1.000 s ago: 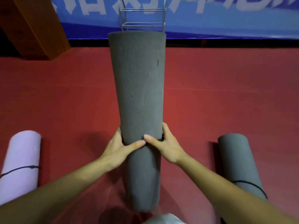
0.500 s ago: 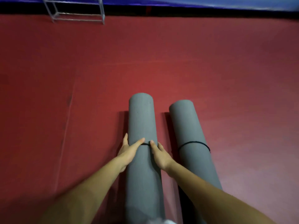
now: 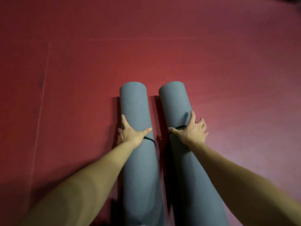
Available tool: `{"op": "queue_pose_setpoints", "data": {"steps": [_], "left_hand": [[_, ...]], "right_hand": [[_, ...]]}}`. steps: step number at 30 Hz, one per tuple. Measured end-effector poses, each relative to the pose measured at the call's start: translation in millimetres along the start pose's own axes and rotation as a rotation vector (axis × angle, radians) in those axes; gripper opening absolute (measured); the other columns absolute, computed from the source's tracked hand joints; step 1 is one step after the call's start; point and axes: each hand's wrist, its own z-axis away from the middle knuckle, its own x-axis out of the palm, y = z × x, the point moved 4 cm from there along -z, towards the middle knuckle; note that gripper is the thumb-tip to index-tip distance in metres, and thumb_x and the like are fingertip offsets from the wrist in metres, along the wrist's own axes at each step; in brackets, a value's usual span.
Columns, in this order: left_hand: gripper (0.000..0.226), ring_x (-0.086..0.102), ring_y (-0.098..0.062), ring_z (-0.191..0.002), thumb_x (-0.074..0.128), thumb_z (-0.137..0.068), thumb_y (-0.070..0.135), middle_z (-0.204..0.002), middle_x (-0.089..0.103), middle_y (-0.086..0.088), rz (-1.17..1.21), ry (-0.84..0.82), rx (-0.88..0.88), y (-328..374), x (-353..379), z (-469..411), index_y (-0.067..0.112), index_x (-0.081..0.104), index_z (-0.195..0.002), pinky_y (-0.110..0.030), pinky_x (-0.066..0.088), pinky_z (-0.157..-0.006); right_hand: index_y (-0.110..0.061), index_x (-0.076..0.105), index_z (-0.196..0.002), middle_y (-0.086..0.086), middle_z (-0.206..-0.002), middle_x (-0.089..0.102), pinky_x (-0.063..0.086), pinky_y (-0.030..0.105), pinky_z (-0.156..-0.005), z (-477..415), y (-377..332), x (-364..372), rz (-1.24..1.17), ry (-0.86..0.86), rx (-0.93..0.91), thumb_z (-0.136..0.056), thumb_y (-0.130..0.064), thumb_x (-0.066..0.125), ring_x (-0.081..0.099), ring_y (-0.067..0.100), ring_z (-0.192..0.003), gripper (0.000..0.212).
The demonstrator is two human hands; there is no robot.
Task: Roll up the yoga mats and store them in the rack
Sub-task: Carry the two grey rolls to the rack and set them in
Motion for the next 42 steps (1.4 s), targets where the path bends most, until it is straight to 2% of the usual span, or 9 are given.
{"op": "queue_pose_setpoints", "data": {"steps": [3,8,13,17,20,23,26,32,42], "left_hand": [[0.144,0.047,-0.042,-0.136,0.082,-0.060,0.075,-0.156,0.036,-0.023,0.015,-0.025,-0.050,3.7,-1.3,-8.8,0.037,-0.017,-0.158,-0.047,0.040,-0.109],[0.143,0.047,-0.040,-0.137,0.081,-0.063,0.073,-0.158,0.037,-0.020,0.035,-0.085,-0.051,-3.8,-10.1,-14.1,0.036,-0.018,-0.158,-0.044,0.039,-0.111],[0.141,0.055,-0.037,-0.130,0.083,-0.063,0.071,-0.150,0.050,-0.016,0.078,-0.127,-0.031,-10.4,-26.1,-17.3,0.038,-0.016,-0.158,-0.043,0.046,-0.107],[0.139,0.058,-0.035,-0.127,0.085,-0.061,0.068,-0.147,0.054,-0.011,0.129,-0.037,-0.059,-12.0,-69.2,1.8,0.045,-0.013,-0.157,-0.043,0.049,-0.103],[0.138,0.057,-0.036,-0.128,0.087,-0.061,0.065,-0.152,0.050,-0.009,0.158,0.074,0.019,4.4,-139.2,36.4,0.048,-0.011,-0.157,-0.042,0.050,-0.100],[0.139,0.056,-0.034,-0.130,0.090,-0.059,0.060,-0.156,0.046,-0.005,0.182,0.230,0.080,18.3,-235.0,80.5,0.047,-0.007,-0.157,-0.040,0.050,-0.100],[0.140,0.058,-0.036,-0.127,0.091,-0.058,0.059,-0.155,0.048,-0.005,0.181,0.301,0.104,52.1,-336.7,125.1,0.050,-0.008,-0.156,-0.043,0.051,-0.099],[0.145,0.061,-0.044,-0.118,0.089,-0.057,0.064,-0.144,0.057,-0.015,0.136,0.380,0.055,131.9,-543.9,215.3,0.050,-0.017,-0.155,-0.047,0.052,-0.093],[0.150,0.053,-0.037,-0.132,0.096,-0.052,0.053,-0.153,0.049,-0.010,0.298,0.542,0.260,260.5,-810.8,286.5,0.052,-0.014,-0.154,-0.045,0.049,-0.101]], "right_hand": [[-0.037,0.002,-0.159,0.026,-0.144,0.044,0.043,0.061,-0.109,-11.1,12.2,11.4,-0.135,-0.144,0.232,-0.048,-0.090,0.076,0.048,0.049,-0.132,0.143],[-0.035,0.016,-0.149,0.022,-0.128,0.048,0.047,0.059,-0.102,-6.0,0.5,24.3,-0.019,-0.049,0.195,-0.058,-0.085,0.073,0.055,0.048,-0.119,0.118],[-0.030,0.022,-0.149,0.024,-0.128,0.053,0.052,0.053,-0.098,-3.2,-10.8,13.9,-0.071,-0.107,0.120,-0.064,-0.077,0.078,0.061,0.047,-0.113,0.112],[-0.037,0.027,-0.146,0.018,-0.126,0.062,0.055,0.050,-0.094,22.2,-41.3,-19.5,-0.210,-0.085,-0.014,-0.052,-0.082,0.077,0.063,0.041,-0.113,0.116],[-0.041,0.033,-0.144,0.003,-0.129,0.066,0.055,0.046,-0.097,64.9,-85.5,-54.6,-0.358,-0.102,-0.175,-0.050,-0.080,0.081,0.064,0.029,-0.117,0.113],[-0.039,0.038,-0.145,-0.010,-0.135,0.063,0.049,0.032,-0.099,115.5,-157.0,-93.8,-0.476,-0.223,-0.351,-0.063,-0.060,0.092,0.062,0.011,-0.120,0.101],[-0.032,0.038,-0.147,-0.015,-0.139,0.061,0.049,0.029,-0.105,164.0,-228.8,-151.1,-0.637,-0.263,-0.394,-0.066,-0.052,0.092,0.060,0.001,-0.124,0.100],[-0.033,0.030,-0.156,-0.016,-0.148,0.054,0.045,0.039,-0.115,263.3,-385.5,-299.1,-0.741,-0.325,-0.451,-0.063,-0.057,0.091,0.052,0.002,-0.135,0.114],[-0.045,0.026,-0.154,-0.015,-0.151,0.050,0.044,0.046,-0.115,349.5,-599.0,-506.8,-0.822,-0.277,-0.659,-0.045,-0.079,0.088,0.050,0.004,-0.137,0.129]]}}
